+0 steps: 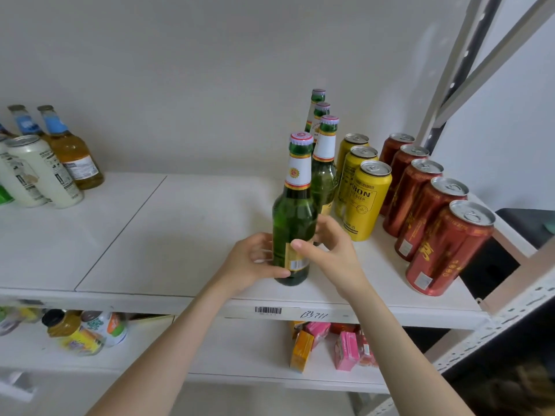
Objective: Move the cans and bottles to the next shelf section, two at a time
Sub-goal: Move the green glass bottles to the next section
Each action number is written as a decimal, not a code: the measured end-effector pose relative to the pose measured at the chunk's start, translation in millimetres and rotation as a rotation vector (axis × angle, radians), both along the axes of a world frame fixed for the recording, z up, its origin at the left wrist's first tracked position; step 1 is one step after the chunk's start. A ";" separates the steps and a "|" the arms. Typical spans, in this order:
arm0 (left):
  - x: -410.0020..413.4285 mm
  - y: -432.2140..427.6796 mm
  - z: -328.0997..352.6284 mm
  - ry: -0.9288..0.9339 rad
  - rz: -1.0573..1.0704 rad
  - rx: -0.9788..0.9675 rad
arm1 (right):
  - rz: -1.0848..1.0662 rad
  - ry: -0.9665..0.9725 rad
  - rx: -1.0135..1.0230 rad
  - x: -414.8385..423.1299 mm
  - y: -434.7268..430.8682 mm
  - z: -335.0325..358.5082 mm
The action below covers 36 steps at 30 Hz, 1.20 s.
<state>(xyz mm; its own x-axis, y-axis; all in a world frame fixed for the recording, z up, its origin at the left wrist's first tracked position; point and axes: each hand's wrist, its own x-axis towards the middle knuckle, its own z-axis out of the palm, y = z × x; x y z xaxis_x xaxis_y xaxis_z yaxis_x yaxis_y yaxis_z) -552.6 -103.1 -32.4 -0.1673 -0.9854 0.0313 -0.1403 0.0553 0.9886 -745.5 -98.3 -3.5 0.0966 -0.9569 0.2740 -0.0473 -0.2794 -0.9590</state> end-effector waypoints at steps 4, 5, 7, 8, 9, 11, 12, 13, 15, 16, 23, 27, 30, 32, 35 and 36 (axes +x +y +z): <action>-23.2 -2.5 -2.6 -0.023 -0.053 -0.008 | -0.053 -0.004 -0.013 -27.4 4.0 -5.2; -28.4 -3.9 -2.9 -0.030 -0.066 -0.014 | -0.060 -0.005 -0.016 -33.2 4.0 -5.6; -37.4 -7.1 -3.0 -0.036 -0.084 -0.021 | -0.062 -0.007 -0.020 -43.1 2.2 -7.1; -41.1 -9.0 -3.1 -0.036 -0.088 -0.024 | -0.062 -0.005 -0.020 -46.7 0.6 -7.5; -44.0 -10.7 -2.6 -0.033 -0.088 -0.026 | -0.064 -0.002 -0.021 -49.2 -0.7 -6.7; -47.0 -14.0 -1.6 -0.025 -0.082 -0.029 | -0.065 0.009 -0.024 -51.0 -3.7 -4.6; -47.6 -15.6 -1.3 -0.024 -0.078 -0.031 | -0.065 0.014 -0.023 -51.2 -5.9 -4.2; -47.4 -17.0 -0.8 -0.025 -0.074 -0.035 | -0.064 0.016 -0.019 -51.0 -7.9 -4.2; -46.0 -20.2 -1.6 -0.026 -0.067 -0.045 | -0.062 0.014 -0.015 -50.6 -12.3 -5.8; -45.2 -21.7 -2.1 -0.026 -0.061 -0.051 | -0.064 0.015 -0.016 -50.6 -14.7 -7.2; -42.0 -30.3 0.0 -0.054 -0.032 -0.049 | -0.074 0.028 -0.003 -48.2 -24.8 -8.6; -41.7 -31.1 0.6 -0.080 -0.031 -0.057 | -0.083 0.021 0.010 -46.5 -23.1 -5.5; -41.6 -30.9 0.3 -0.089 -0.034 -0.056 | -0.077 0.038 0.014 -47.0 -22.1 -4.6; -41.4 -31.3 -0.6 -0.090 -0.035 -0.050 | -0.074 0.047 0.014 -47.8 -22.6 -5.0; -41.3 -30.3 0.4 -0.103 -0.036 -0.048 | -0.067 0.045 0.015 -47.6 -21.2 -2.4; -40.8 -30.0 0.8 -0.112 -0.035 -0.050 | -0.068 0.047 0.017 -47.6 -20.3 -0.8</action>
